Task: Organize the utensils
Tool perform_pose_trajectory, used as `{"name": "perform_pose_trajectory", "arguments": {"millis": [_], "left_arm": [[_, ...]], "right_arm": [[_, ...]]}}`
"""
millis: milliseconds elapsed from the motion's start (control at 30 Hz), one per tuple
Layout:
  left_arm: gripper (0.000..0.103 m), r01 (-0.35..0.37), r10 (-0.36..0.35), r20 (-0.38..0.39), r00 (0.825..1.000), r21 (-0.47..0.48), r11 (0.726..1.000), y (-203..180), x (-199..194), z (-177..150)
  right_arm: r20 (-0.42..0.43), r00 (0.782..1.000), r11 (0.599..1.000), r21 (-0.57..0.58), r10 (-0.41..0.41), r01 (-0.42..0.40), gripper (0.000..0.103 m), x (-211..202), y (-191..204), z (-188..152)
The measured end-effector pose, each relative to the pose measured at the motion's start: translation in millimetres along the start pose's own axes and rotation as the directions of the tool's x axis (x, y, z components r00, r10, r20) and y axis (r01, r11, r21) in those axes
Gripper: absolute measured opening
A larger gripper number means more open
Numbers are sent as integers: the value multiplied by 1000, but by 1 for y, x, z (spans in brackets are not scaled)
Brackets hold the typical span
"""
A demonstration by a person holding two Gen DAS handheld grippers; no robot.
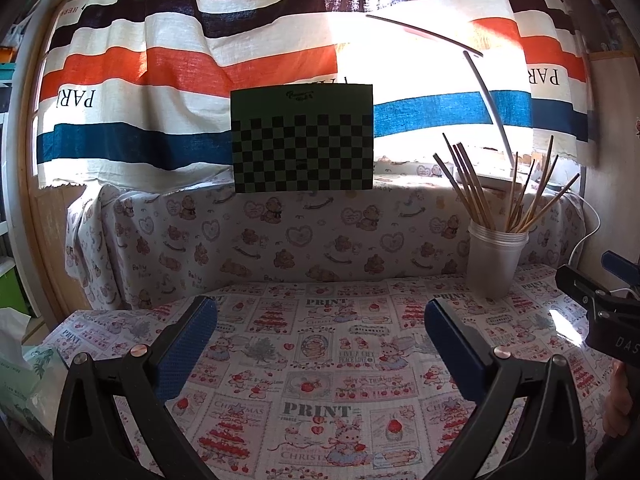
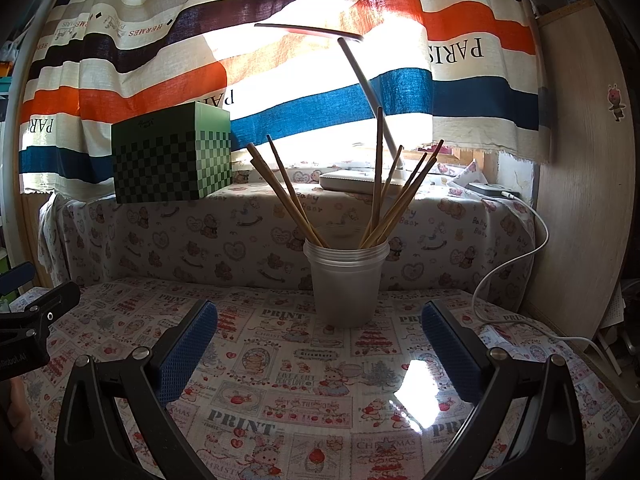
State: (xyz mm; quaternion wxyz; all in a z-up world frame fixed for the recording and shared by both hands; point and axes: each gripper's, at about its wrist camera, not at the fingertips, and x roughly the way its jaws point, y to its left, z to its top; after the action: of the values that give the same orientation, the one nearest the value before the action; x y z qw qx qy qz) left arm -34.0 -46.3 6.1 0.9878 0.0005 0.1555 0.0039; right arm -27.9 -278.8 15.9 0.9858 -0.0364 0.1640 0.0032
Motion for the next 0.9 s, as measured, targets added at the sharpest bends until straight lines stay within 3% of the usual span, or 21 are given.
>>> {"name": "perform_pose_trajectory", "arguments": {"millis": [900], "left_arm": [[103, 13, -13, -5, 1000, -15, 1000, -1, 0, 0]], "right_arm": [[-2, 1000, 1000, 0, 1, -1, 103, 1, -1, 0]]}}
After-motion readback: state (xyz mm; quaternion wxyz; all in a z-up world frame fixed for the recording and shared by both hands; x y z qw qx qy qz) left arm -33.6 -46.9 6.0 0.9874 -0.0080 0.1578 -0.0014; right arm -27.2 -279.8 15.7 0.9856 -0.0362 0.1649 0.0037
